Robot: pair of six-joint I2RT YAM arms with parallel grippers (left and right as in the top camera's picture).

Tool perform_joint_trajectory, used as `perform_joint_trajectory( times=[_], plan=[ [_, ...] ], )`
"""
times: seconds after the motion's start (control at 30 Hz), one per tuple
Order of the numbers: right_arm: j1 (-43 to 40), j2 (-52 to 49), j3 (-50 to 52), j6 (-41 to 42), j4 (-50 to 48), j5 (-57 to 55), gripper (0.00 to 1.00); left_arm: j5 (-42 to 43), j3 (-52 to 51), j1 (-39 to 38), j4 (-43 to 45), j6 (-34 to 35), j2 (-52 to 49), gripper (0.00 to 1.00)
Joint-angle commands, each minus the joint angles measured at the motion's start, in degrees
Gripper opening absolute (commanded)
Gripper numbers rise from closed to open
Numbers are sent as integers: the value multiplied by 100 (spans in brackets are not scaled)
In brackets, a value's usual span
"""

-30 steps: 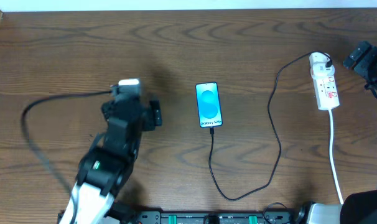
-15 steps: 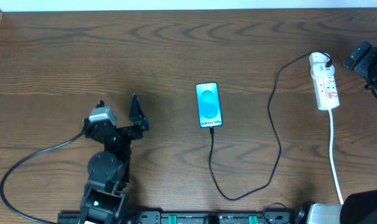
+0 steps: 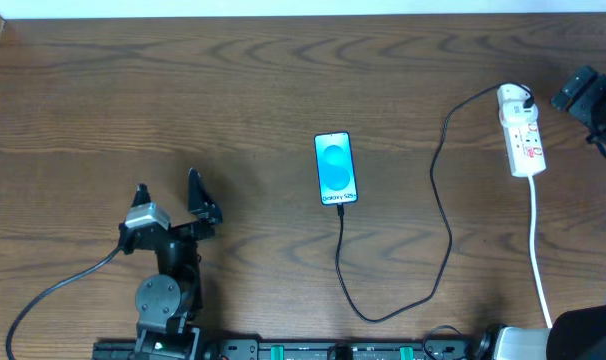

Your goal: Plug charger to phone and switch on socket

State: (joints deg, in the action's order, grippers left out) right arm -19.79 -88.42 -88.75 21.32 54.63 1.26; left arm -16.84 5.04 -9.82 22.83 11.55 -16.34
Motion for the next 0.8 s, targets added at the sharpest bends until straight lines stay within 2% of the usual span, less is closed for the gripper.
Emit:
perform_joint_trajectory(
  times=[0.0,0.1,0.37,0.77],
  plan=[
    [-4,28,-11,50,7,-72,99,-28,-236,146,24,-79,317,90],
    [-4,28,-11,50,7,-72,99,-15,-492,177,15,-76,575,90],
    [-4,28,-11,50,7,-70,99,-4,-481,179,-846,-76,1036,90],
    [-4,28,-11,50,7,-72,99,1217,-481,750,-2664,-81,1628,90]
  ],
)
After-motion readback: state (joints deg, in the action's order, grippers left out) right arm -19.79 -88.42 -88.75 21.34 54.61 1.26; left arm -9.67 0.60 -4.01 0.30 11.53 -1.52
